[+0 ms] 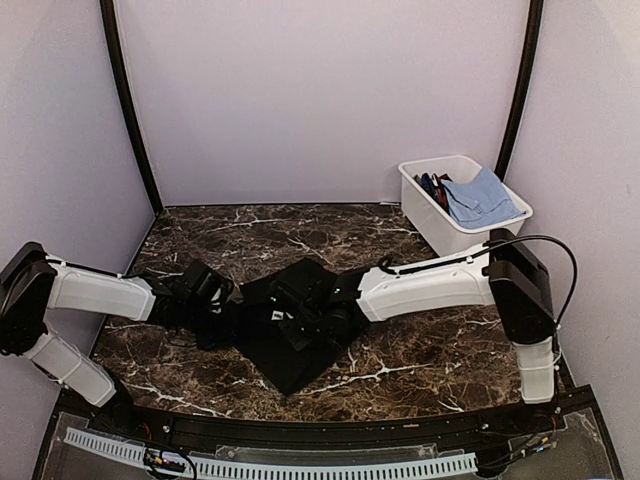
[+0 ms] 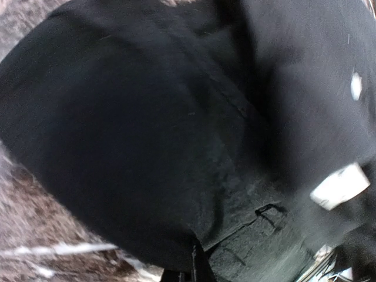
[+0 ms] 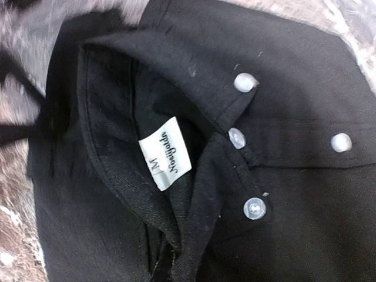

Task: Fold and stack the long sleeve shirts
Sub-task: Flatten out the square-folded shirt at the center of the board.

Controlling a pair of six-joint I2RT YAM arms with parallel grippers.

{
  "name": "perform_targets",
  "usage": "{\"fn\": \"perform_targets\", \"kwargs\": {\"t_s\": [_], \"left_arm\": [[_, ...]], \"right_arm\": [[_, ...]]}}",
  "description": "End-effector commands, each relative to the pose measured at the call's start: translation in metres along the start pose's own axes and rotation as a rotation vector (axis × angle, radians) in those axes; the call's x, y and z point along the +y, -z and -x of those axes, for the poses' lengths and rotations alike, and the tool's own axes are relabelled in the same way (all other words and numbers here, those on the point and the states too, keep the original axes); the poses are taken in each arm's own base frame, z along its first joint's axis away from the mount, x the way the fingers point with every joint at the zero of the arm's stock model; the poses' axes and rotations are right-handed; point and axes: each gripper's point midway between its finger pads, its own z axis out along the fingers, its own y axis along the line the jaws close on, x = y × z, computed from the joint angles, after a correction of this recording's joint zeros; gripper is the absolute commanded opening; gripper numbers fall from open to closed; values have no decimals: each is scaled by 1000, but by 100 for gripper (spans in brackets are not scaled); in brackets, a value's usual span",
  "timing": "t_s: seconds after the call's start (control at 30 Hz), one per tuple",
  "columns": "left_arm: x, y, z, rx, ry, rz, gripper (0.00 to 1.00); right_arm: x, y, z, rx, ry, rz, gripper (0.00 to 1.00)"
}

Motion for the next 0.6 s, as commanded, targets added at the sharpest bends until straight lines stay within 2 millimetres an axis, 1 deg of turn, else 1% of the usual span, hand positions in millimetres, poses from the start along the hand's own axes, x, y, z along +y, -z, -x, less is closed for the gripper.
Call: {"fn": "perform_targets", "kwargs": {"t_s": [0.0, 0.1, 0.13, 0.17, 0.27, 0.3, 0.37, 0.4, 0.43, 0.47, 0.5, 0.53, 0.57], "left_arm": [[-7, 10, -12, 20, -56, 12, 0], [-15, 13, -22, 36, -87, 13, 0], [-21, 14, -28, 43, -109, 4, 0], [-21, 15, -31, 49, -114, 11, 0], [-30, 18, -50, 73, -152, 3, 0], [-31, 18, -54, 76, -146, 5, 0], [-41, 22, -73, 92, -177, -15, 0], [-44, 23, -78, 96, -184, -21, 0], [-49, 24, -89, 108, -197, -27, 0], [-53, 24, -94, 112, -204, -32, 0], [-55, 23, -104, 123, -216, -28, 0], [-59, 23, -109, 127, -223, -31, 0], [-61, 21, -119, 139, -237, -22, 0]], "right_arm": [[-31, 37, 61, -145, -125, 18, 0], [-72, 44, 86, -185, -171, -54, 0], [-88, 45, 96, -204, -187, -80, 0], [-104, 46, 105, -224, -197, -105, 0], [-152, 43, 134, -277, -225, -178, 0], [-166, 39, 142, -290, -231, -204, 0], [-191, 26, 153, -300, -239, -240, 0], [-202, 17, 157, -300, -244, -255, 0], [-212, 10, 161, -301, -254, -265, 0], [-221, 2, 165, -303, -259, -271, 0], [-230, -6, 168, -304, -263, -272, 0], [-234, -12, 173, -309, -262, -274, 0], [-238, -18, 176, -309, -260, -279, 0]]}}
